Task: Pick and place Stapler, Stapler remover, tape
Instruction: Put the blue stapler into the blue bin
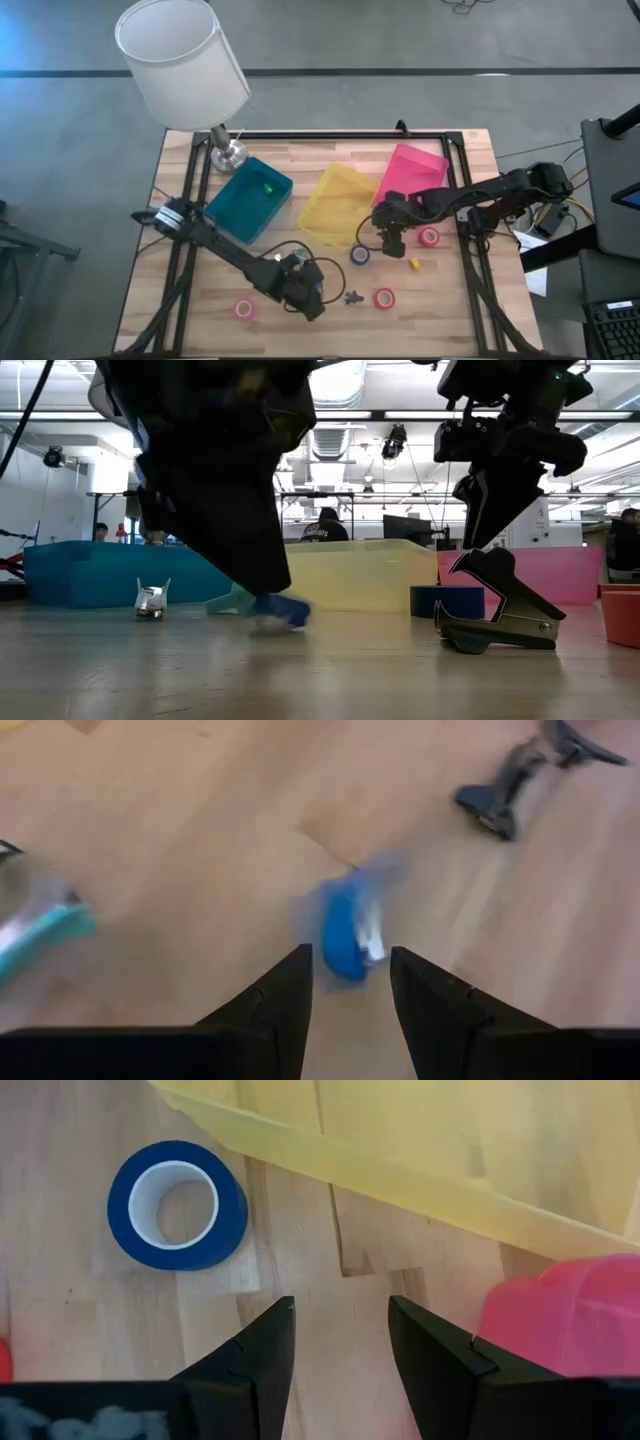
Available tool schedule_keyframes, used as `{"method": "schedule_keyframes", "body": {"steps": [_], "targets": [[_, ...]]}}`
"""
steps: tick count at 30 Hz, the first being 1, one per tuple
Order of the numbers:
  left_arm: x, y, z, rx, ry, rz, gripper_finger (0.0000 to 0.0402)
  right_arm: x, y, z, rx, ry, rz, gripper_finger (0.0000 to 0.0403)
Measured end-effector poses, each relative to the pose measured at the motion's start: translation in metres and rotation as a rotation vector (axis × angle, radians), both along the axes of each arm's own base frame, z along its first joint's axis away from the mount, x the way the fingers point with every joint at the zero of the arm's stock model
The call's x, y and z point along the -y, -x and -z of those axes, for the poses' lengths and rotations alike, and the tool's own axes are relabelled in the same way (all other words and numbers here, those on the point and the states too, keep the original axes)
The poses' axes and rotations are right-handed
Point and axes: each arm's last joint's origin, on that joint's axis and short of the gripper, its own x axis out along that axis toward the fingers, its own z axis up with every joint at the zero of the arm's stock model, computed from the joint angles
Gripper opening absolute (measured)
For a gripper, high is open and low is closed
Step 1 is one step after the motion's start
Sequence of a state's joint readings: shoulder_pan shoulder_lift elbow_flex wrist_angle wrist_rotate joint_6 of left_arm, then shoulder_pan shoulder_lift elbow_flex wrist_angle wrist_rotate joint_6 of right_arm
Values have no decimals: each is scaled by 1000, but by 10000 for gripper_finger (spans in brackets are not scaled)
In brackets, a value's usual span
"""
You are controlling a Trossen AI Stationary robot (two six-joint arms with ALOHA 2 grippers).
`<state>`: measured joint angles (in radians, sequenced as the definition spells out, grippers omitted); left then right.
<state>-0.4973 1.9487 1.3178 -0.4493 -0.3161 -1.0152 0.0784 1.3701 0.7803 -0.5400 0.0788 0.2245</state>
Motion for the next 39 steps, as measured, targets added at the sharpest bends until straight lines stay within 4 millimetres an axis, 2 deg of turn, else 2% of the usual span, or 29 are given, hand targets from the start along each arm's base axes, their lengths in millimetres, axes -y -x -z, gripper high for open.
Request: {"method": "schedule_keyframes", "body": {"steps": [10,17,28,33,39], "targets": [[-4,4,-19,57,-84,29,139,0,1,0,-9,-2,2,160],[-11,1,-21,58,-180,107,139,0,3,2,-35,15,-42,160],[-42,-9,-26,16,-293,197,139,-3,0,1,-3,-83,-31,160],[-44,-8,-29,14,-318,230,139,-5,7,11,-37,-118,-9,160],[-39,-5,-29,12,-336,267,139,-20,20,32,-71,-240,80,160]]}}
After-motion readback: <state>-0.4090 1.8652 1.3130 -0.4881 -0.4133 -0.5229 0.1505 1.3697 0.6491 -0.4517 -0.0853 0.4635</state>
